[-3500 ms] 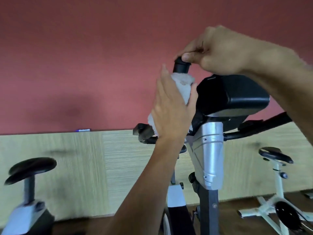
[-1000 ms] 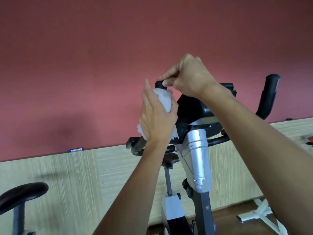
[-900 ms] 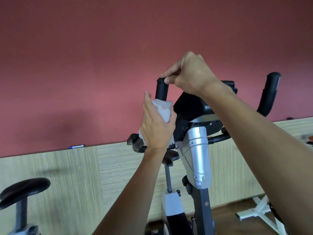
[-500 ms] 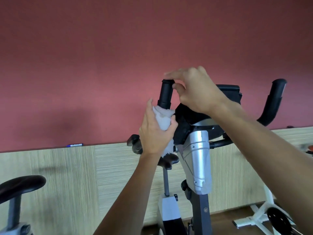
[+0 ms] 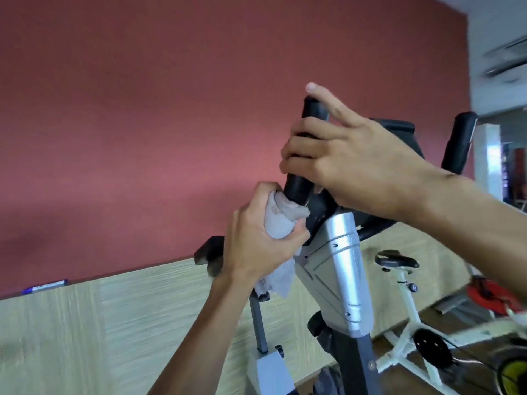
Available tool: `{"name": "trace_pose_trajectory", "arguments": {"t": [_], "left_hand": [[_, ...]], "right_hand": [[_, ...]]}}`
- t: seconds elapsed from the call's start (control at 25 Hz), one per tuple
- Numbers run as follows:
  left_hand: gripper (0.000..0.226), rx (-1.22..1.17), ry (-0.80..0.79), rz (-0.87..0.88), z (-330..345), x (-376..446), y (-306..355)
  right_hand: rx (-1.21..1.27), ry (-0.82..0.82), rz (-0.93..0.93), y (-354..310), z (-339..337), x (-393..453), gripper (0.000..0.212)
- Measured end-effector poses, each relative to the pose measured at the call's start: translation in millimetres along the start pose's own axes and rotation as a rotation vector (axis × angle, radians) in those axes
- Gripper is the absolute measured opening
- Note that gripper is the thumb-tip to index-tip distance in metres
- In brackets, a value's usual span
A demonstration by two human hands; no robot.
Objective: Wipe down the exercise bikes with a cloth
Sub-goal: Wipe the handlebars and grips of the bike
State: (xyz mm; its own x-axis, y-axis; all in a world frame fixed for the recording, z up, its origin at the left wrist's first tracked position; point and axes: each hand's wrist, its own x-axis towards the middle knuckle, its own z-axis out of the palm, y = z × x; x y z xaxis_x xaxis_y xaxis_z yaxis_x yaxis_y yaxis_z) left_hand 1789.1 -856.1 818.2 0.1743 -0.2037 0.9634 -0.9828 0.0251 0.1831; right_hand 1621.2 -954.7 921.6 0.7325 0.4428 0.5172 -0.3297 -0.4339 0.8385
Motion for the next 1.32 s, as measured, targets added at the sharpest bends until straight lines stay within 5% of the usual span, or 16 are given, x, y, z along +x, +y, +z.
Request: {"name": "trace_pose_trajectory", "arguments": {"t": [0.24,0.56,0.72,0.88,1.08,1.32], "left_hand": [[0.041,-0.029,0.078,0.1,2,-6,-4],[0.057,0.255,0.284,0.218,23,2,1],[0.069,0.401,0.446,0.407,31,-5,-23],[0.097,0.547,0.687,0.443,50,-25,-71],[0.107,0.484,0.603,0.515,43,-14,-41],[0.092,0.478,0.593,0.417,44,-35,-80]], "right_hand": [[0.098,0.094,0.117,-24,3,-8,0.048],[0.189,0.296,0.442,-75,41,-35,0.092],[0.261,0.419,0.588,-97,44,-28,0.096],[0.233,0.38,0.69,-113,48,-19,0.09],[0.164,0.274,0.725,-125,31,-16,0.087],[0.126,0.201,0.703,-152,31,-22,0.086]]}}
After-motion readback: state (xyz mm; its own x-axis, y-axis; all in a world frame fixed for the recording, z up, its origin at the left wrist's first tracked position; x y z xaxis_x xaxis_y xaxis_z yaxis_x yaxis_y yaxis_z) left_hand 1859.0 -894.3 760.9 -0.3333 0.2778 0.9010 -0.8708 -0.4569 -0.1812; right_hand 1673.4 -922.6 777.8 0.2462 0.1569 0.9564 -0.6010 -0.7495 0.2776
